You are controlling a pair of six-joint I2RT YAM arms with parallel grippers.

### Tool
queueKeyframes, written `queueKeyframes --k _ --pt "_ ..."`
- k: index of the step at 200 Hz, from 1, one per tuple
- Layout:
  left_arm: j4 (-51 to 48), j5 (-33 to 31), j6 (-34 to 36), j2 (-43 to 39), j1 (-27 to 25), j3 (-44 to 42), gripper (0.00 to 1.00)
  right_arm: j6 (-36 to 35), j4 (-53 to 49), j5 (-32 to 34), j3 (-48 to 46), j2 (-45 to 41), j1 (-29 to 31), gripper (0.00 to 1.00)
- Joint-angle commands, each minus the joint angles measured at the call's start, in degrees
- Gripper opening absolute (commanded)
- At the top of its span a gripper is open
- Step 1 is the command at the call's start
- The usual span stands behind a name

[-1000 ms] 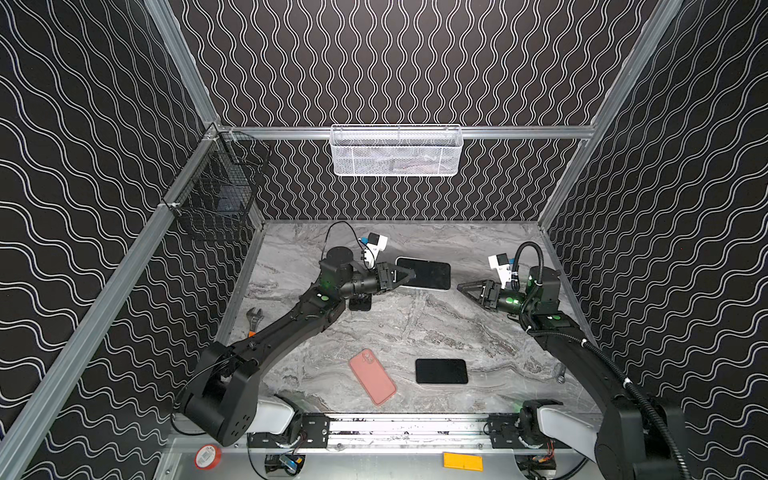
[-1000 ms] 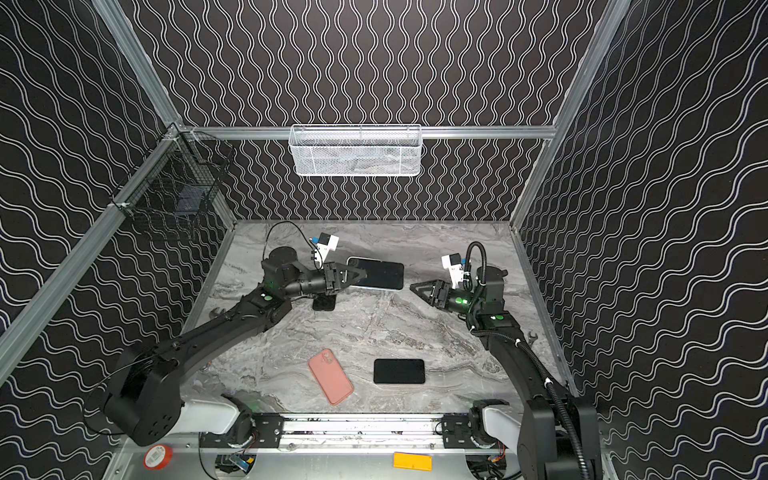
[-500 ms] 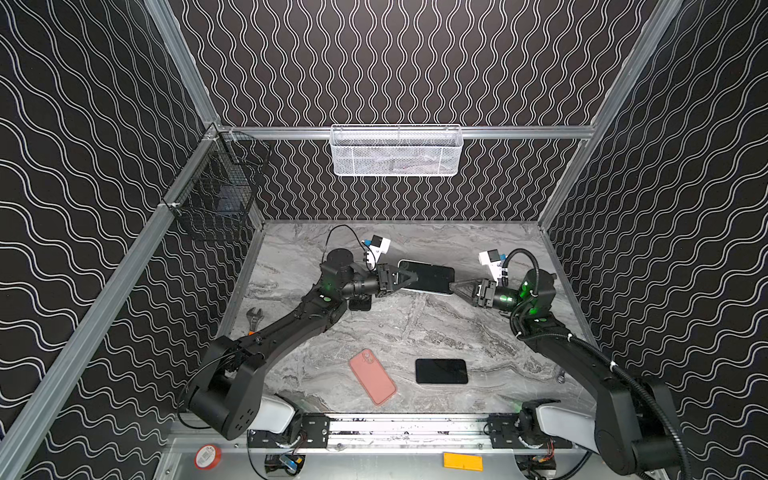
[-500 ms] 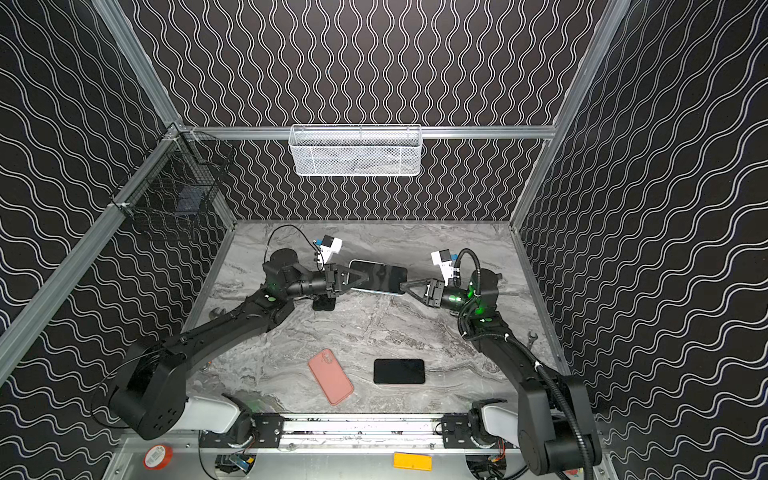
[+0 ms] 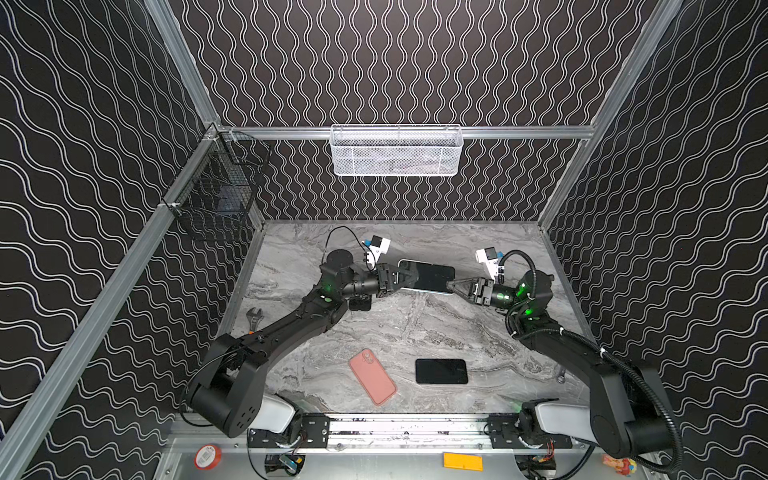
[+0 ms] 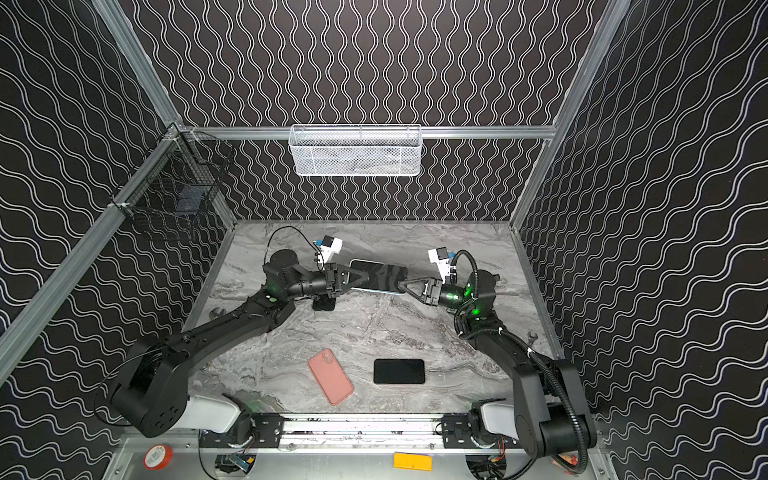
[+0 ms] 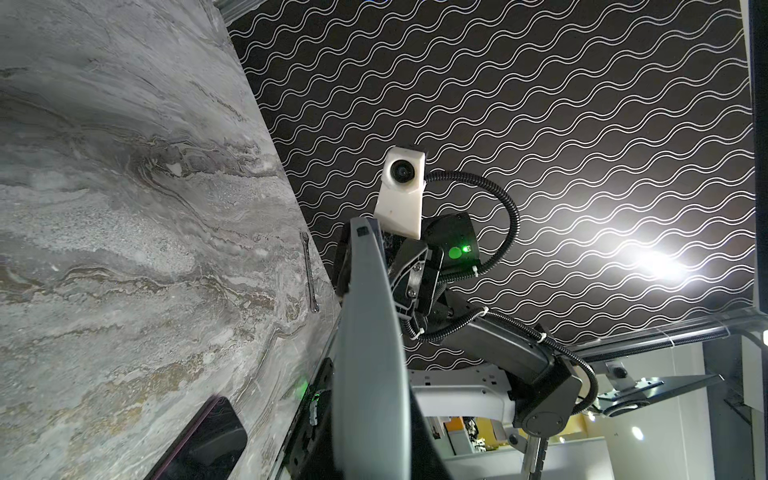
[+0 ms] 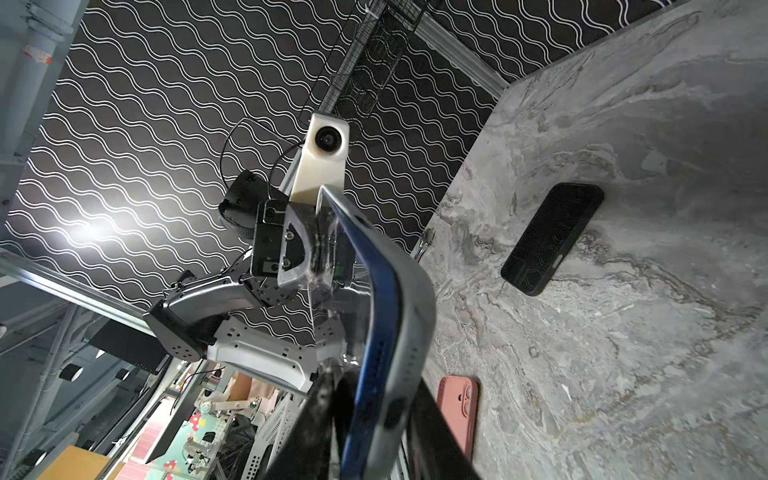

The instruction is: Put the phone into the phone case

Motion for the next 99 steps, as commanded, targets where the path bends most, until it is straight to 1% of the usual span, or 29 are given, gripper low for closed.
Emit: queueKeyframes --k 1,16,35,60,76,82,87,91,96,99 --pt "4.0 0.5 -0.2 0.1 0.0 0.2 0.0 1.0 4.9 0.2 -0.3 0.6 0.1 0.22" --pt "3.7 0.3 0.0 0.1 0.0 0.3 0.0 1.5 5.8 0.3 -0.5 0.8 0.1 0.18" --pt "3.5 0.2 0.1 0.3 0.0 0.4 0.0 2.1 6.7 0.5 -0.6 1.1 0.0 0.15" --pt "4.3 0.3 -0.4 0.7 0.0 0.5 0.0 3.1 7.8 0.6 -0.8 1.2 0.0 0.03" --pt "4.3 0.3 -0.4 0.8 0.0 0.5 0.0 2.2 6.3 1.1 -0.8 0.8 0.0 0.02" --pt "4.1 0.3 -0.2 0.6 0.0 0.5 0.0 1.6 5.1 1.4 -0.7 0.5 -0.1 0.03" --pt "3.8 0.4 0.1 0.4 -0.1 0.5 0.0 1.0 4.0 1.7 -0.5 0.2 -0.1 0.05" --pt "3.6 0.4 0.3 0.4 0.0 0.5 0.0 0.5 3.2 1.9 -0.4 0.0 -0.2 0.11" --pt "3.1 0.4 0.5 0.2 0.0 0.5 0.0 -0.2 2.0 2.2 -0.2 -0.4 -0.2 0.22" --pt "2.9 0.4 0.7 0.1 -0.1 0.4 0.0 -0.6 1.2 2.3 0.0 -0.5 -0.2 0.26"
